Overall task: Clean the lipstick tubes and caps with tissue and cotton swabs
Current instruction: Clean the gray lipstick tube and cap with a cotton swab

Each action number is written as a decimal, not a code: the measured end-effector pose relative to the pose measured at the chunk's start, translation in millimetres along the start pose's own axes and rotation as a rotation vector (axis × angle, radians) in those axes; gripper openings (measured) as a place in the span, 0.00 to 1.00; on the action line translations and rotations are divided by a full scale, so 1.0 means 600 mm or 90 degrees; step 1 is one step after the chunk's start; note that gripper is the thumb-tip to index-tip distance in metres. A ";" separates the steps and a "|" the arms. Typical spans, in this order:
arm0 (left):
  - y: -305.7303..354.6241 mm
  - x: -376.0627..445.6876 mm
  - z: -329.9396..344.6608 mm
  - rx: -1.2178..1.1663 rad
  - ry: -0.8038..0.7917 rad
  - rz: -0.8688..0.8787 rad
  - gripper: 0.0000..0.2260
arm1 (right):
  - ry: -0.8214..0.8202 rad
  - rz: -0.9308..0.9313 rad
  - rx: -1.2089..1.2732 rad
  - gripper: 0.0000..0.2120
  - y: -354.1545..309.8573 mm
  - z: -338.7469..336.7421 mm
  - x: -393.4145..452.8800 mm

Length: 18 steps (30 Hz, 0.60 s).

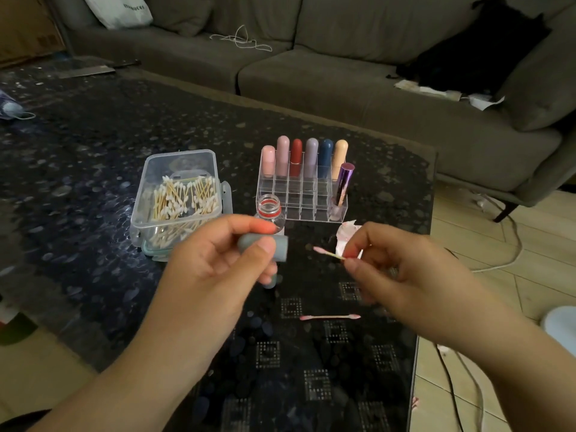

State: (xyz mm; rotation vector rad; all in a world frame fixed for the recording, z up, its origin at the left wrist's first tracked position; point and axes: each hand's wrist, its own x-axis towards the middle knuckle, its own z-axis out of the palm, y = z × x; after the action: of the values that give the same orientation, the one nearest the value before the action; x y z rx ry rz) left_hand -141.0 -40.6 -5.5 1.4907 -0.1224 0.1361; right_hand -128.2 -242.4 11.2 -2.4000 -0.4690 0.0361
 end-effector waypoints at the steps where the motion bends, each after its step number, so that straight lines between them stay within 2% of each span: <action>1: 0.001 0.002 -0.003 0.008 0.032 0.016 0.07 | -0.020 0.040 -0.015 0.04 0.010 0.005 0.004; 5: 0.001 0.009 -0.014 0.008 0.130 -0.007 0.09 | -0.050 0.068 -0.104 0.04 0.039 0.047 0.023; 11: -0.006 0.013 -0.037 0.022 0.177 -0.044 0.07 | -0.069 0.043 -0.233 0.05 0.060 0.089 0.053; 13: -0.006 0.012 -0.042 0.027 0.178 -0.050 0.03 | -0.081 0.047 -0.250 0.07 0.056 0.093 0.058; 15: -0.007 0.012 -0.046 0.035 0.181 -0.052 0.01 | -0.076 0.054 -0.233 0.11 0.045 0.091 0.062; 18: -0.007 0.011 -0.050 0.045 0.189 -0.050 0.03 | -0.024 0.073 -0.107 0.20 0.022 0.091 0.065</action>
State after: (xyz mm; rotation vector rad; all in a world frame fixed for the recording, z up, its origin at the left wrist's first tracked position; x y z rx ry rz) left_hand -133.8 -11.2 -10.9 1.5265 0.1808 0.2991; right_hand -95.4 -204.2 -35.1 -2.5936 -0.3625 0.0959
